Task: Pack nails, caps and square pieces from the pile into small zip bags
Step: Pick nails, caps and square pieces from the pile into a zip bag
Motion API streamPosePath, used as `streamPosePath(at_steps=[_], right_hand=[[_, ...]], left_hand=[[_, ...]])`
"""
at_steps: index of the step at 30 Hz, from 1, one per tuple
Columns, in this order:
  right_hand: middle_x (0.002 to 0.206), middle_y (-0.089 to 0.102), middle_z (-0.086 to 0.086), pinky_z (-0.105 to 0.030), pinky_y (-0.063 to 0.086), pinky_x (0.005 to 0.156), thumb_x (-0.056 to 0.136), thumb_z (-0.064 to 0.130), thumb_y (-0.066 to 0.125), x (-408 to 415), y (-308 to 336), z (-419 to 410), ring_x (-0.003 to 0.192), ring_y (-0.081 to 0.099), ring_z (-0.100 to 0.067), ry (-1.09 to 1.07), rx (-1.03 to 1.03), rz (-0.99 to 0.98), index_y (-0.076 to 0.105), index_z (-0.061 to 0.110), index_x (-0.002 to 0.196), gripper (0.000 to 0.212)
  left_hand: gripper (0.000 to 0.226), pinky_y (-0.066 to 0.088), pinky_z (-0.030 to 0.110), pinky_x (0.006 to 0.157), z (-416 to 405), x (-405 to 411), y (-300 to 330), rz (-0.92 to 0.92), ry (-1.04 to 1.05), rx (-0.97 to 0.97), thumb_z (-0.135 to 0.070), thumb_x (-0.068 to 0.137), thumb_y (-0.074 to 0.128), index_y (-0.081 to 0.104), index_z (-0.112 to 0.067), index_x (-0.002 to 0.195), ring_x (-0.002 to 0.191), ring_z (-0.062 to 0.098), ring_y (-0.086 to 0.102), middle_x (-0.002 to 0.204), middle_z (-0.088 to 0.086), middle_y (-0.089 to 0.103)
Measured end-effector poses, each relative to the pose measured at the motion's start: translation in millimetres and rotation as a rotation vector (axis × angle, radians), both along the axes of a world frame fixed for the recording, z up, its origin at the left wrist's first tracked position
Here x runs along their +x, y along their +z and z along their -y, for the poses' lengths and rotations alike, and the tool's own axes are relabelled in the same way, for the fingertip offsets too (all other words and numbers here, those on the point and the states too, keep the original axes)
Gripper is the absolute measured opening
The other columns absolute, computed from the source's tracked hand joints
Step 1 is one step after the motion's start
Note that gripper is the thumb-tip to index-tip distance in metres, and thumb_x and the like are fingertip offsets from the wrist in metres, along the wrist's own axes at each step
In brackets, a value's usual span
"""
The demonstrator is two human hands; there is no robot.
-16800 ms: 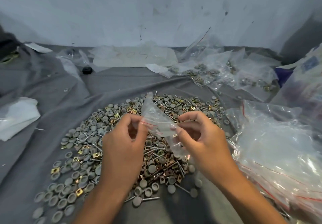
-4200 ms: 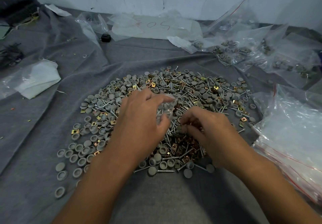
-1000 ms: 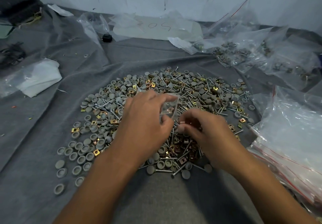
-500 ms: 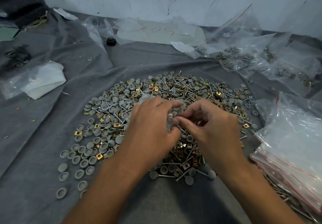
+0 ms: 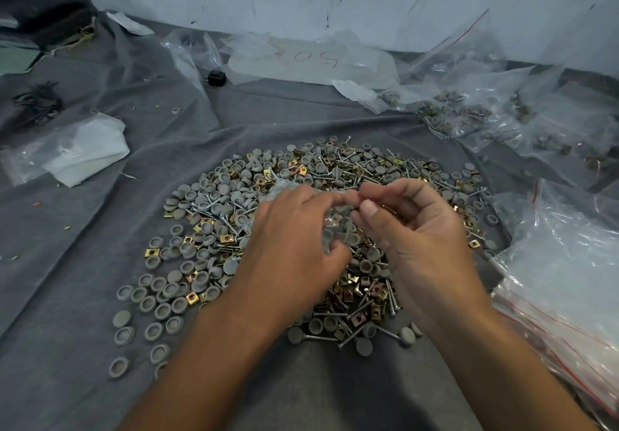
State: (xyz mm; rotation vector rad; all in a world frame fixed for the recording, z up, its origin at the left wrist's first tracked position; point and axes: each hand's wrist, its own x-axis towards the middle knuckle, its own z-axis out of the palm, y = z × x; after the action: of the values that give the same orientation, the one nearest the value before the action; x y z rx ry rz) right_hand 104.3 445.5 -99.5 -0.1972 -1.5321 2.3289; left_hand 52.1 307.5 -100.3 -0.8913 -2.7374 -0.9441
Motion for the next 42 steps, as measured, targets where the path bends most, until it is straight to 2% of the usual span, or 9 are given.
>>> streamPosePath(at_steps=[3, 7, 9, 14, 17, 20, 23, 30, 42], right_hand=[[0.108, 0.075, -0.011, -0.026, 0.057, 0.085, 0.084, -0.005, 0.068, -1, -2, 1, 0.110, 0.071, -0.025, 0.084, 0.043, 0.002, 0.066, 0.013, 0.098, 0.023], [0.098, 0.076, -0.006, -0.026, 0.059, 0.081, 0.076, 0.003, 0.071, -2, 2, -13, 0.104, 0.073, -0.023, 0.026, -0.023, 0.020, 0.065, 0.009, 0.097, 0.023], [0.096, 0.076, -0.004, -0.026, 0.059, 0.080, 0.076, 0.006, 0.073, 0, 4, -24, 0.100, 0.074, -0.020, -0.015, 0.088, 0.059, 0.067, 0.015, 0.092, 0.019], [0.091, 0.073, 0.010, -0.015, 0.054, 0.070, 0.083, 0.030, 0.075, 11, 3, -51, 0.079, 0.070, -0.005, 0.097, 0.828, 0.239, 0.068, 0.037, 0.091, 0.013], [0.094, 0.063, 0.023, -0.013, 0.048, 0.072, 0.077, 0.049, 0.075, 14, -8, -50, 0.088, 0.060, 0.005, 0.316, 1.379, 0.287, 0.066, 0.050, 0.097, 0.022], [0.107, 0.052, 0.024, -0.023, 0.044, 0.087, 0.083, 0.057, 0.070, 14, -22, -37, 0.105, 0.046, 0.000, 0.377, 1.670, 0.259, 0.065, 0.047, 0.116, 0.035], [0.113, 0.051, 0.019, -0.026, 0.042, 0.087, 0.085, 0.060, 0.065, 16, -23, -31, 0.107, 0.041, -0.007, 0.331, 1.840, 0.215, 0.062, 0.047, 0.124, 0.041], [0.123, 0.057, 0.020, -0.031, 0.043, 0.091, 0.093, 0.055, 0.058, 17, -18, -18, 0.108, 0.043, -0.013, 0.413, 1.914, 0.189, 0.061, 0.043, 0.127, 0.036], [0.106, 0.060, 0.015, -0.029, 0.048, 0.085, 0.097, 0.045, 0.037, 13, -26, -25, 0.102, 0.048, -0.009, 0.318, 1.757, 0.174, 0.065, 0.034, 0.119, 0.036]], left_hand=[[0.018, 0.031, 0.029, 0.086, -1, 0, 0, -0.005, -0.001, -0.005, -0.040, 0.086, 0.059, 0.051, -0.039, 0.103, 0.084, -0.002, 0.039, 0.086, -0.024, 0.038], [0.044, 0.034, 0.031, 0.097, 0, 0, 1, 0.029, 0.015, 0.028, -0.039, 0.087, 0.062, 0.056, -0.038, 0.130, 0.087, -0.001, 0.037, 0.090, -0.028, 0.040], [0.046, 0.032, 0.029, 0.098, 0, 1, 2, 0.031, 0.021, 0.034, -0.036, 0.088, 0.063, 0.054, -0.039, 0.133, 0.087, -0.004, 0.038, 0.091, -0.030, 0.040], [0.046, 0.025, 0.025, 0.095, 2, 0, 1, 0.014, 0.037, 0.030, -0.034, 0.089, 0.064, 0.054, -0.039, 0.134, 0.089, -0.001, 0.036, 0.089, -0.031, 0.037], [0.046, 0.025, 0.026, 0.097, 2, 0, 1, 0.013, 0.037, 0.025, -0.034, 0.089, 0.064, 0.054, -0.038, 0.133, 0.091, 0.000, 0.037, 0.090, -0.031, 0.037], [0.046, 0.029, 0.027, 0.099, 1, 1, 2, 0.006, 0.036, 0.020, -0.033, 0.088, 0.066, 0.055, -0.038, 0.133, 0.092, 0.001, 0.039, 0.091, -0.028, 0.039], [0.046, 0.034, 0.032, 0.101, 1, 0, 2, 0.009, 0.036, 0.022, -0.032, 0.088, 0.066, 0.055, -0.038, 0.133, 0.092, 0.002, 0.041, 0.092, -0.028, 0.040], [0.047, 0.033, 0.031, 0.099, 2, 0, 3, -0.006, 0.037, 0.025, -0.030, 0.088, 0.065, 0.056, -0.037, 0.134, 0.092, 0.004, 0.041, 0.089, -0.027, 0.037], [0.047, 0.034, 0.032, 0.100, 1, 1, 2, 0.006, 0.037, 0.022, -0.032, 0.088, 0.065, 0.055, -0.037, 0.134, 0.090, 0.002, 0.039, 0.087, -0.027, 0.037]])
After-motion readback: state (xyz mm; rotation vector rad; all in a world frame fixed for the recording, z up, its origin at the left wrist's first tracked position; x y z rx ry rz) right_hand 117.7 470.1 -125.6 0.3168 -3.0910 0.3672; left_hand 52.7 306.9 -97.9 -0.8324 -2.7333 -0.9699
